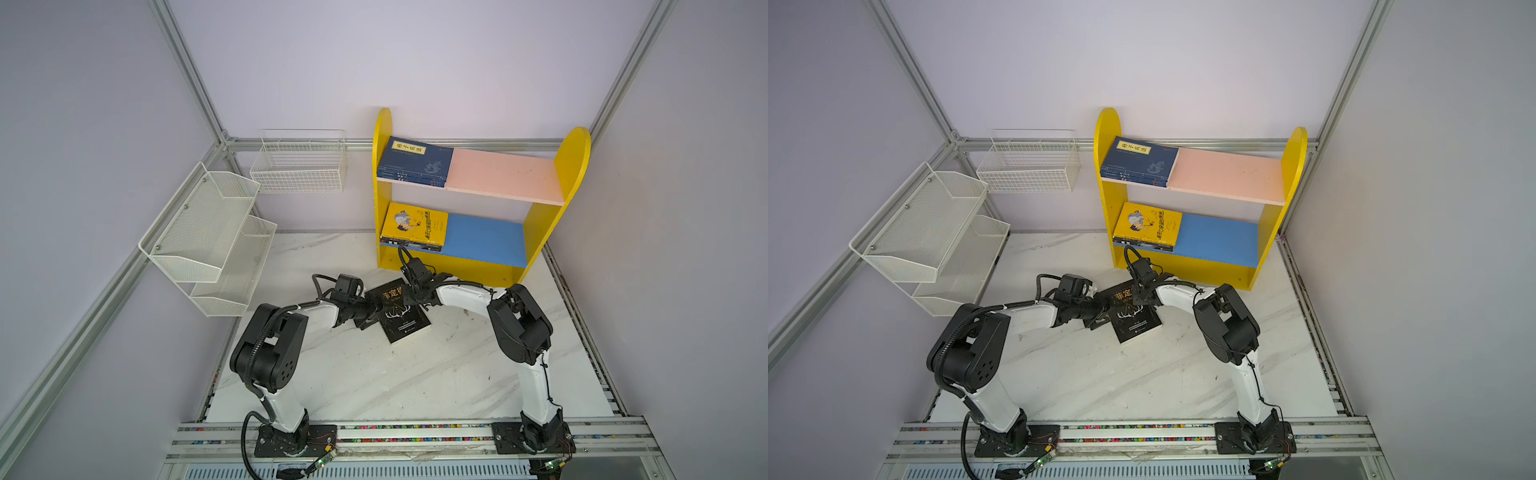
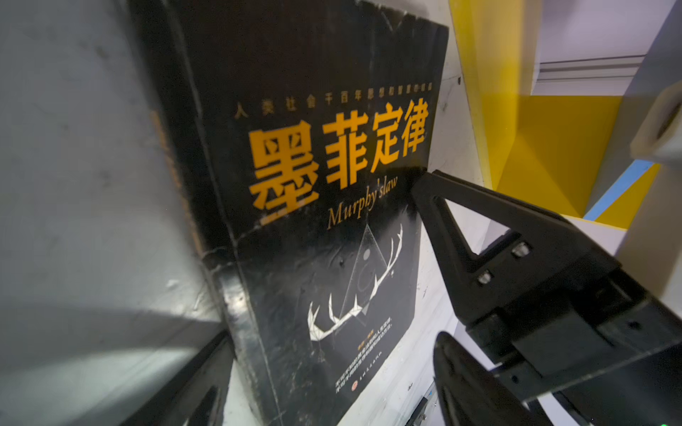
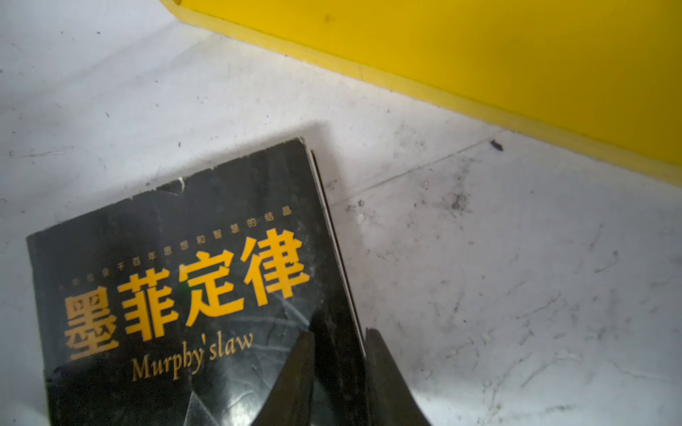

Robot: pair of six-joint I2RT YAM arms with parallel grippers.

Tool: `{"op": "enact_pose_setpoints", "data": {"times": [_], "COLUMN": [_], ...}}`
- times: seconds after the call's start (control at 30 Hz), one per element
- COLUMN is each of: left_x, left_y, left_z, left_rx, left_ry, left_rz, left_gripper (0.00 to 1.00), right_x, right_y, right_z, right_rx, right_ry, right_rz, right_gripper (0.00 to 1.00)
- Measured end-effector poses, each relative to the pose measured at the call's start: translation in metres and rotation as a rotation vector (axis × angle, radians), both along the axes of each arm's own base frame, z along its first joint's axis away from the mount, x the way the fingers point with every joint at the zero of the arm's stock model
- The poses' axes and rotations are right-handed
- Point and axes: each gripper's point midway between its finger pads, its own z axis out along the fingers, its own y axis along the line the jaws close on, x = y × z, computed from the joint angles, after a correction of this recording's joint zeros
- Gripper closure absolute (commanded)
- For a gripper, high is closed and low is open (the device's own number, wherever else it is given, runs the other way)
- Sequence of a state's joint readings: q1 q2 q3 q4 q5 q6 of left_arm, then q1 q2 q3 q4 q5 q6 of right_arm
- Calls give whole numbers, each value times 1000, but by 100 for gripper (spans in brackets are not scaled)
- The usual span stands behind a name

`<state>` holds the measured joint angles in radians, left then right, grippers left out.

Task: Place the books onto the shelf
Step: 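Lift the upright black book toward the blue lower shelf with both grippers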

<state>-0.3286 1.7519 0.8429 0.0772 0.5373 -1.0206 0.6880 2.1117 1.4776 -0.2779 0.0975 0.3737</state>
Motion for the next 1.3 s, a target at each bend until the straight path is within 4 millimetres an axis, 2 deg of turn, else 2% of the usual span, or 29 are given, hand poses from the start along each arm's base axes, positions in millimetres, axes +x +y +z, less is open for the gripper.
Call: {"op": "enact_pose_setpoints", "data": {"times": [0.13,0.33,0.57,0.77,0.97,1.1,1.17,1.23,1.27,1.3], "left_x": [10,30,50,46,29,22,19,18,17,17], "left_y": [-2,-5,-10,-6,2,3,4,2,1,-1], "left_z": [3,9,41,26,6,4,8,22,32,46], "left_rx": [-96,-180,-303,-271,-165,-130,-112,-84,-72,-57], "left_ry": [-54,-109,-229,-172,-74,-58,-58,-67,-78,-94], "left_rz": [63,134,179,208,209,184,167,126,101,69], "left_gripper": [22,23,29,51,78,99,100,100,100,100], "right_x": [10,23,32,31,25,18,12,5,4,3], "right_y": [-2,4,22,22,25,25,24,20,19,16], "right_z": [0,1,2,2,4,7,12,29,41,61], "right_rx": [9,30,77,89,128,153,173,214,234,269], "right_ry": [-37,-71,-88,-98,-80,-46,-17,5,1,-13], "right_rz": [-7,23,72,70,71,76,81,76,82,77], "right_gripper": [73,73,73,72,70,63,50,37,34,31]}}
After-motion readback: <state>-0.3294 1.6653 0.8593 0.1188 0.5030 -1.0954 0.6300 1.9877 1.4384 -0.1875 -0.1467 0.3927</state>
